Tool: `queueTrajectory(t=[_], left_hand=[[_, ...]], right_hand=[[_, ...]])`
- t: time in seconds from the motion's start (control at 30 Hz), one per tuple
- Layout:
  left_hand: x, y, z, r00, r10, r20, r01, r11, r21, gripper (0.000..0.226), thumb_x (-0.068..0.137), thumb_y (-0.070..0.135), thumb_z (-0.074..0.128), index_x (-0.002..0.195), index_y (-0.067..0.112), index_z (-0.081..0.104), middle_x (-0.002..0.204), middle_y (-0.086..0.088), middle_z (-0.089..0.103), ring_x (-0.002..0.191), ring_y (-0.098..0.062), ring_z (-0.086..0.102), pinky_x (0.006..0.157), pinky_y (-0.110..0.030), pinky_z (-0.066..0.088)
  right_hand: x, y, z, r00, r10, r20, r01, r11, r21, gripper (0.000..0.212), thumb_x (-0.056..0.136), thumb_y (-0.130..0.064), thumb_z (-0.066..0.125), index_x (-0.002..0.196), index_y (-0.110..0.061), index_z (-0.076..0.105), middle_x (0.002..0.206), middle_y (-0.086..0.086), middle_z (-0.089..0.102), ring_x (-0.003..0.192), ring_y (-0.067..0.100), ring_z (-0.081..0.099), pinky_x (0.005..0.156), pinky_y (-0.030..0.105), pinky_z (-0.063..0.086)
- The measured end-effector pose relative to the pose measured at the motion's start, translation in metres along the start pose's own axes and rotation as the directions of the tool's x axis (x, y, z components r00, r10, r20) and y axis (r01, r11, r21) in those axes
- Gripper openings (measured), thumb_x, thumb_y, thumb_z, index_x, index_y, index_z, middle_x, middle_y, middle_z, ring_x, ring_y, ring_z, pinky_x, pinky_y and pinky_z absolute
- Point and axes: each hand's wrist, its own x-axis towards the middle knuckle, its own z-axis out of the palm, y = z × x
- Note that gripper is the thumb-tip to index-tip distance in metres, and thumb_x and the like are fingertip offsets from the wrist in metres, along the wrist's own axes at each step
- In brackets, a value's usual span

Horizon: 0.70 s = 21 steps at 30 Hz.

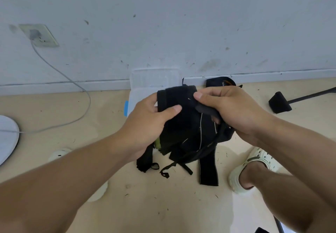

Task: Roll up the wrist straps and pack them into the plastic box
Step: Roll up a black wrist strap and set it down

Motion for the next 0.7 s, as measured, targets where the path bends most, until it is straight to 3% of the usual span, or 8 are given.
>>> queueTrajectory(t=[0.07, 0.17, 0.33, 0.43, 0.5, 0.6, 0.63, 0.7], left_hand=[[0.0015, 0.0008, -0.002, 0.998, 0.0, -0.064, -0.003, 0.999, -0.051, 0.028, 0.101, 0.024, 0.067, 0.128, 0.029, 0.068, 0.11, 0.004, 0.079, 0.105, -0.017, 0.075, 0.096, -0.044, 0.061], [0.005, 0.0036, -0.0049, 0.989, -0.017, -0.144, -0.003, 0.99, -0.138, 0.023, 0.102, 0.024, 0.066, 0.125, 0.023, 0.07, 0.113, 0.002, 0.079, 0.108, -0.02, 0.075, 0.099, -0.047, 0.059], [0.0041, 0.004, -0.0026, 0.998, -0.048, -0.044, 0.041, 0.986, -0.161, 0.028, 0.102, 0.025, 0.064, 0.13, 0.025, 0.068, 0.119, 0.003, 0.077, 0.114, -0.021, 0.072, 0.098, -0.045, 0.058], [0.0032, 0.0021, -0.0011, 0.998, -0.041, -0.048, 0.034, 0.988, -0.151, 0.028, 0.104, 0.021, 0.061, 0.131, 0.025, 0.067, 0.119, 0.003, 0.077, 0.113, -0.022, 0.073, 0.099, -0.046, 0.058], [0.0042, 0.0012, -0.0016, 0.994, -0.057, -0.091, 0.037, 0.978, -0.205, 0.029, 0.105, 0.017, 0.059, 0.134, 0.023, 0.065, 0.121, 0.001, 0.076, 0.113, -0.023, 0.073, 0.101, -0.048, 0.058], [0.0071, 0.0019, -0.0035, 0.987, -0.08, -0.141, 0.037, 0.956, -0.29, 0.03, 0.107, 0.012, 0.055, 0.135, 0.019, 0.063, 0.121, 0.0, 0.076, 0.109, -0.022, 0.075, 0.097, -0.046, 0.06], [0.0078, 0.0022, -0.0043, 0.985, -0.079, -0.153, 0.029, 0.953, -0.303, 0.03, 0.107, 0.011, 0.055, 0.134, 0.019, 0.063, 0.121, -0.001, 0.076, 0.109, -0.022, 0.075, 0.098, -0.047, 0.06], [0.0092, 0.0019, -0.0052, 0.984, -0.073, -0.164, 0.016, 0.947, -0.322, 0.031, 0.106, 0.009, 0.055, 0.134, 0.02, 0.062, 0.122, -0.001, 0.076, 0.11, -0.022, 0.074, 0.099, -0.048, 0.059]], right_hand=[[-0.001, -0.0005, -0.0014, 0.999, -0.005, 0.054, 0.007, 1.0, -0.03, 0.024, 0.1, -0.033, 0.065, 0.083, -0.026, 0.08, 0.054, -0.011, 0.056, 0.048, 0.009, 0.04, 0.051, 0.016, 0.04], [-0.005, 0.0013, 0.0006, 0.987, 0.002, 0.163, 0.018, 0.993, -0.119, 0.044, 0.099, -0.036, 0.067, 0.055, -0.031, 0.069, 0.047, -0.009, 0.047, 0.045, 0.009, 0.038, 0.043, 0.013, 0.035], [-0.0037, 0.0055, 0.0036, 0.997, -0.019, 0.07, 0.027, 0.993, -0.115, 0.024, 0.096, -0.033, 0.071, 0.077, -0.019, 0.076, 0.05, -0.009, 0.055, 0.042, 0.009, 0.041, 0.038, 0.01, 0.033], [-0.0016, 0.0068, 0.0008, 0.999, -0.026, 0.046, 0.032, 0.991, -0.127, 0.024, 0.1, -0.034, 0.066, 0.083, -0.022, 0.078, 0.049, -0.012, 0.056, 0.042, 0.006, 0.047, 0.039, 0.01, 0.035], [-0.0022, 0.0052, 0.0009, 0.999, -0.021, 0.049, 0.027, 0.991, -0.13, 0.024, 0.104, -0.034, 0.059, 0.091, -0.029, 0.079, 0.061, -0.016, 0.067, 0.051, 0.0, 0.06, 0.046, 0.009, 0.042], [-0.0032, 0.007, 0.0019, 0.996, -0.025, 0.082, 0.038, 0.986, -0.16, 0.027, 0.106, -0.032, 0.055, 0.129, -0.037, 0.068, 0.099, -0.011, 0.078, 0.084, 0.005, 0.073, 0.081, 0.026, 0.059], [-0.004, 0.008, 0.0031, 0.995, -0.022, 0.096, 0.037, 0.988, -0.153, 0.028, 0.106, -0.03, 0.055, 0.132, -0.036, 0.063, 0.099, -0.004, 0.079, 0.085, 0.013, 0.074, 0.086, 0.035, 0.06], [-0.0068, 0.0088, 0.007, 0.993, -0.029, 0.118, 0.044, 0.99, -0.131, 0.015, 0.104, -0.031, 0.058, 0.119, -0.028, 0.06, 0.092, 0.009, 0.078, 0.077, 0.025, 0.071, 0.083, 0.045, 0.057]])
